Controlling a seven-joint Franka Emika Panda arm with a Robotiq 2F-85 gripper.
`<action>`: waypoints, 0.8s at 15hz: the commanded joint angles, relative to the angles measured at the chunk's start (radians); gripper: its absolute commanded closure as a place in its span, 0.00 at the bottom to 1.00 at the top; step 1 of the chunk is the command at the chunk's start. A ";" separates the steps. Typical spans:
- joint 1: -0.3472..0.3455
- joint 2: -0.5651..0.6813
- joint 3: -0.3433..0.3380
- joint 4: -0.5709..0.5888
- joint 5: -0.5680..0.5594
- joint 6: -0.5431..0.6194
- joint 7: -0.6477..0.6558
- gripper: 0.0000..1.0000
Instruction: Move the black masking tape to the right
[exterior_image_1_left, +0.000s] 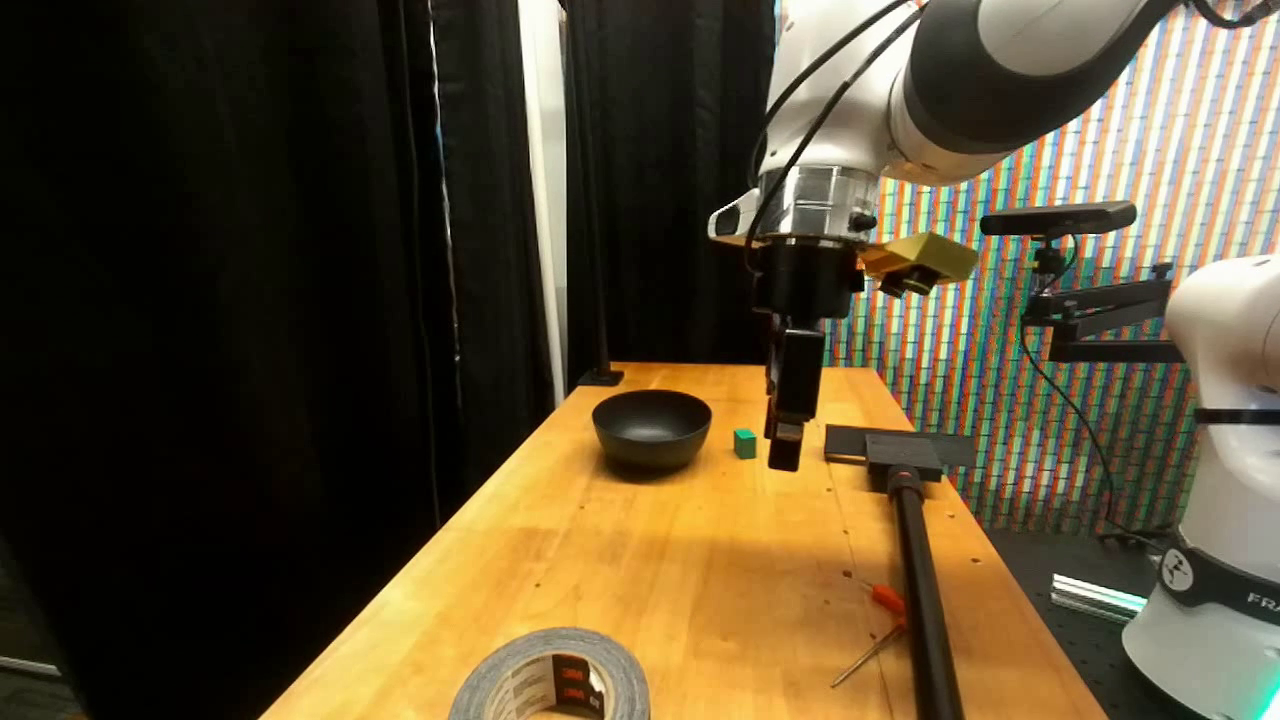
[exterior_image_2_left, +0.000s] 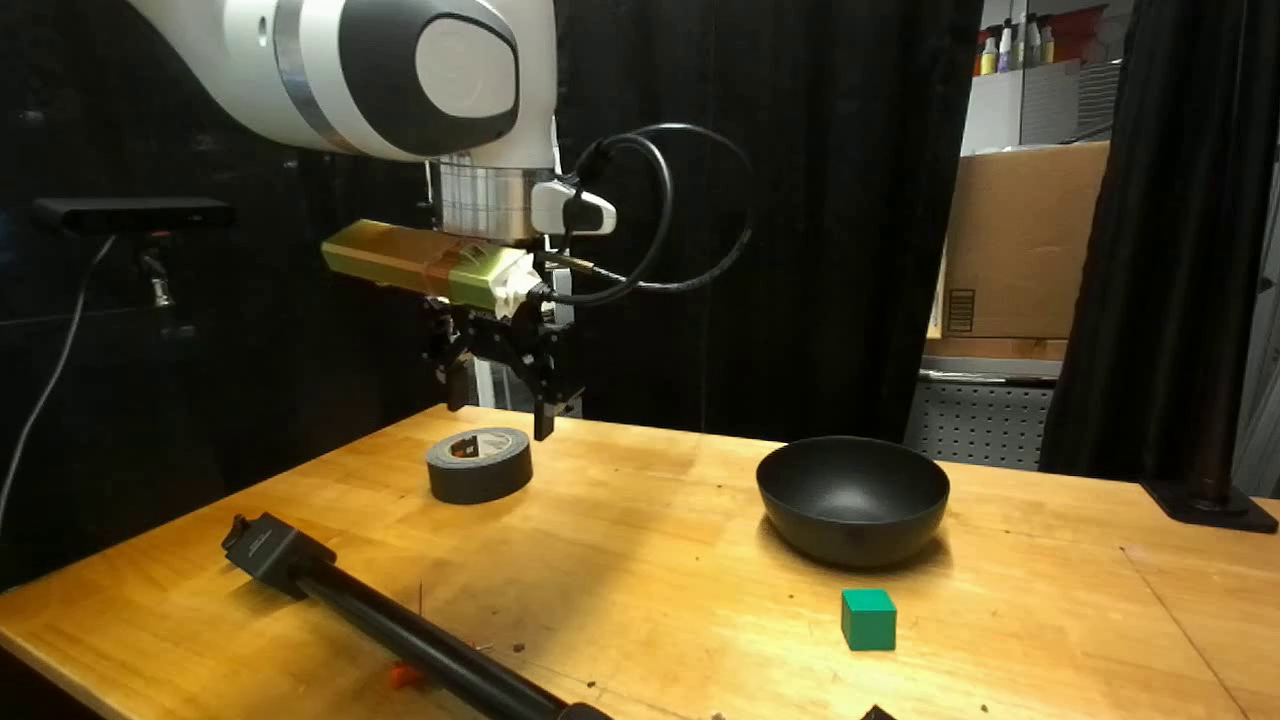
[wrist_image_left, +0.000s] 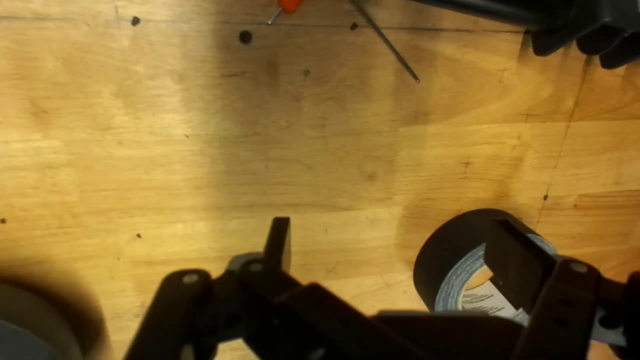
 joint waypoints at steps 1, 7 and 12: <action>0.012 0.114 0.033 0.119 -0.020 0.010 0.011 0.00; 0.013 0.301 0.079 0.320 -0.077 0.007 0.022 0.00; 0.011 0.440 0.095 0.476 -0.112 -0.001 0.016 0.00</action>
